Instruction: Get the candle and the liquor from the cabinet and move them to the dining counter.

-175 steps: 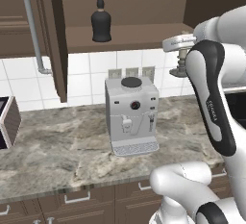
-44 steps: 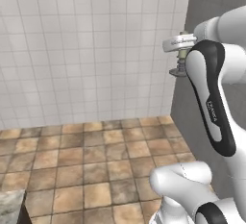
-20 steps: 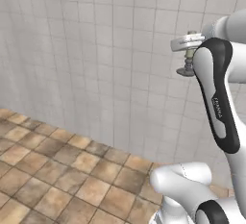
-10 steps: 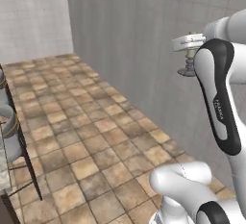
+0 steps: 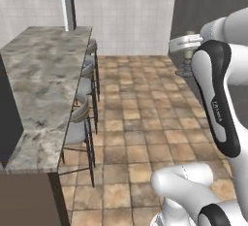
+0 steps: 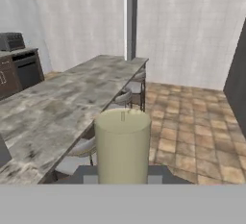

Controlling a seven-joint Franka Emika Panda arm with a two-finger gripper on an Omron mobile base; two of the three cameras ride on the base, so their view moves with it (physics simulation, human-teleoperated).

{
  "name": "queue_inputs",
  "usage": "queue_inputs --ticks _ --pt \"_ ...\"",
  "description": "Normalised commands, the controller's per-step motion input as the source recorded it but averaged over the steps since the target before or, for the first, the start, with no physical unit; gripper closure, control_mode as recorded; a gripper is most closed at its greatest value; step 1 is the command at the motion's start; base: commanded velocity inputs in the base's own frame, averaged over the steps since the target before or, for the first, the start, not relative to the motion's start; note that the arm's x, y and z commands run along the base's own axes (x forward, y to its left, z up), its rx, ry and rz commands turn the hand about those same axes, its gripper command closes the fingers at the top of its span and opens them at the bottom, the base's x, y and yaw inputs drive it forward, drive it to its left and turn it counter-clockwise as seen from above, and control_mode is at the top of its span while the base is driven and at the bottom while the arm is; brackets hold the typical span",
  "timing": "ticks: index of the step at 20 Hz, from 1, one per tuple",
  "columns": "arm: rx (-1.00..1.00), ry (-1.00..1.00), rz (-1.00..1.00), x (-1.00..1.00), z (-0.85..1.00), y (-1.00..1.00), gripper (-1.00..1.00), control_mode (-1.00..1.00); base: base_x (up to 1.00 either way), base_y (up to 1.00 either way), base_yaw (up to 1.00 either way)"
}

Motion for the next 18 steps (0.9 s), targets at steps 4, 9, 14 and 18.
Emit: queue_inputs --ticks 4,9,14,18 --pt "0.0 0.0 0.0 0.0 0.0 0.0 1.0 1.0 0.56 -0.93 0.46" --pt "0.0 0.0 0.0 0.0 0.0 0.0 1.0 1.0 0.58 -1.0 0.3" --pt "0.0 0.0 0.0 0.0 0.0 0.0 1.0 1.0 0.68 -0.98 0.19" --pt "0.0 0.0 0.0 0.0 0.0 0.0 1.0 1.0 0.67 -0.68 0.05"
